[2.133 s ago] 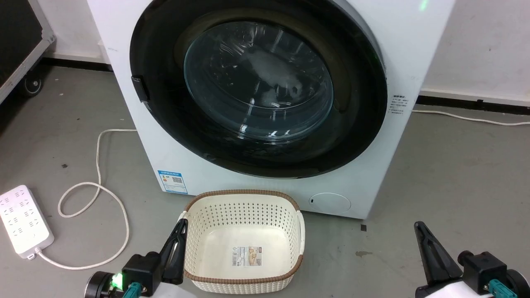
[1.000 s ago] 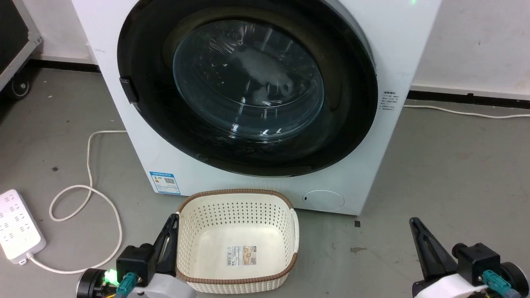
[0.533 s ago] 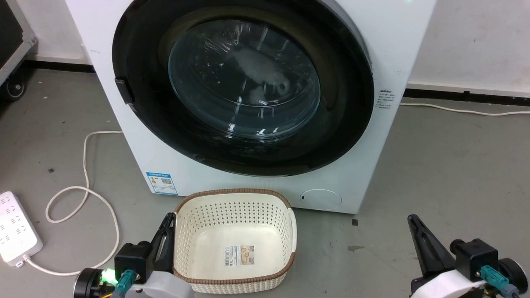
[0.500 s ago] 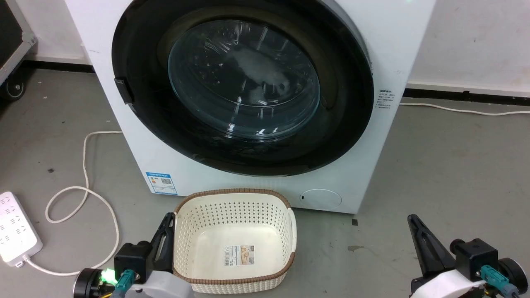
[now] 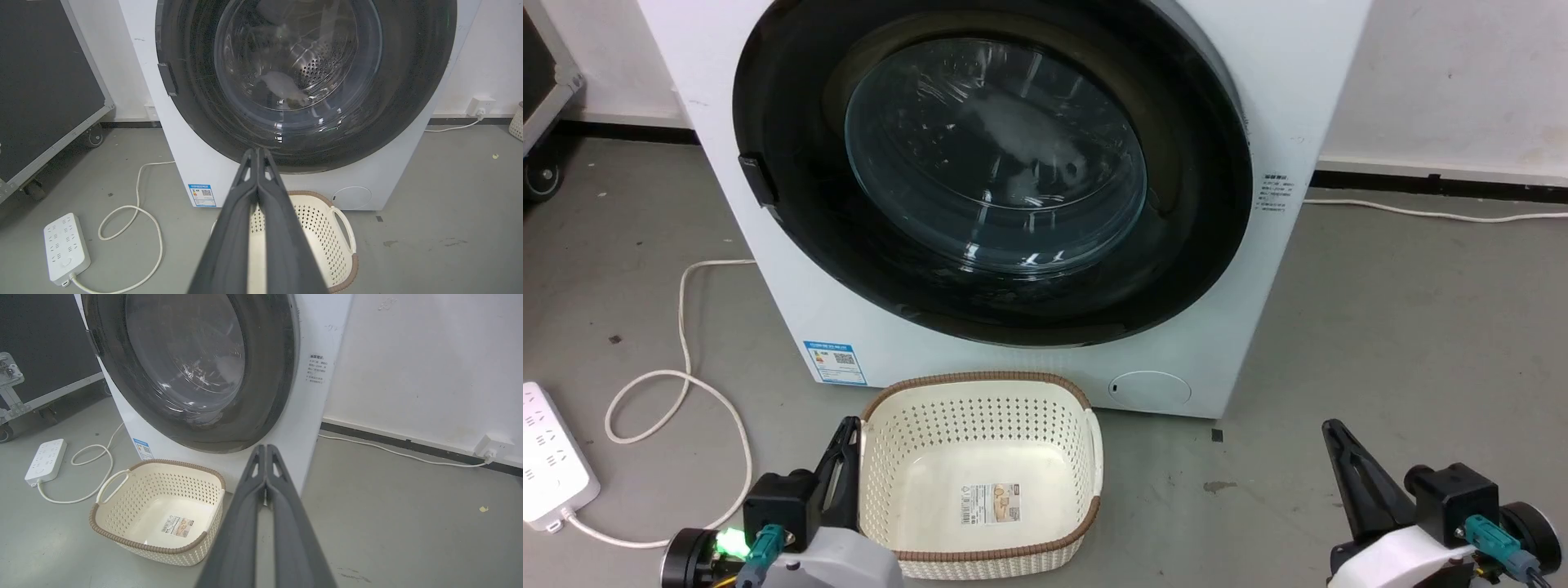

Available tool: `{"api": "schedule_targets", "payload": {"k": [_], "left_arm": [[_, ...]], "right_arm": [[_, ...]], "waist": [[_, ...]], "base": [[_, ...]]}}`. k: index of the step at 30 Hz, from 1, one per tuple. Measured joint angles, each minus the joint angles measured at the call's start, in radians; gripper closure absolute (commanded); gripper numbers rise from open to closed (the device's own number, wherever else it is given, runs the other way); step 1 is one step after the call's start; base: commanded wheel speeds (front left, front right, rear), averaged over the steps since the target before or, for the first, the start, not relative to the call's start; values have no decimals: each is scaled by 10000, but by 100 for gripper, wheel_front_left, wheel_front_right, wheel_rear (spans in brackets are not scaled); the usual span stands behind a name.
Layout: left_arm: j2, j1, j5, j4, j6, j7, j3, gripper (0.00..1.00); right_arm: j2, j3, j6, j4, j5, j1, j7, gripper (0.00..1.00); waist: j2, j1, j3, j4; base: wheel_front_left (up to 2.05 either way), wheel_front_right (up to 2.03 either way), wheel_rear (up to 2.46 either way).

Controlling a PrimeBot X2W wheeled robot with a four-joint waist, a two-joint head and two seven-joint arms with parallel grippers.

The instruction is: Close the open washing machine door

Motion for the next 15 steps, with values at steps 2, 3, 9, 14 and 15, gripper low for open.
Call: {"api": "schedule_targets", "payload": {"k": [2,3,9,14,15], "left_arm": [[-6,-2,2,-21,29,48,17,100],[-8,-2,2,-27,31,56,31,100],[-21,-6,31,-67,77,190,75,100],[-44,-9,88,-102,86,270,104,100],[-48,-10,88,-111,104,307,111,100]], "right_arm": [[0,4,0,-25,0,-13,19,100],[0,13,0,-35,0,-28,29,100],[0,36,0,-92,-2,-35,163,100],[0,56,0,-132,-12,-61,268,100],[0,63,0,-142,-12,-83,282,100]], "waist": [[0,0,4,-16],[0,0,7,-24],[0,1,19,-72],[0,0,30,-111],[0,0,32,-120]], "base": [[0,0,0],[0,0,0],[0,0,0],[0,0,0],[0,0,0]]}}
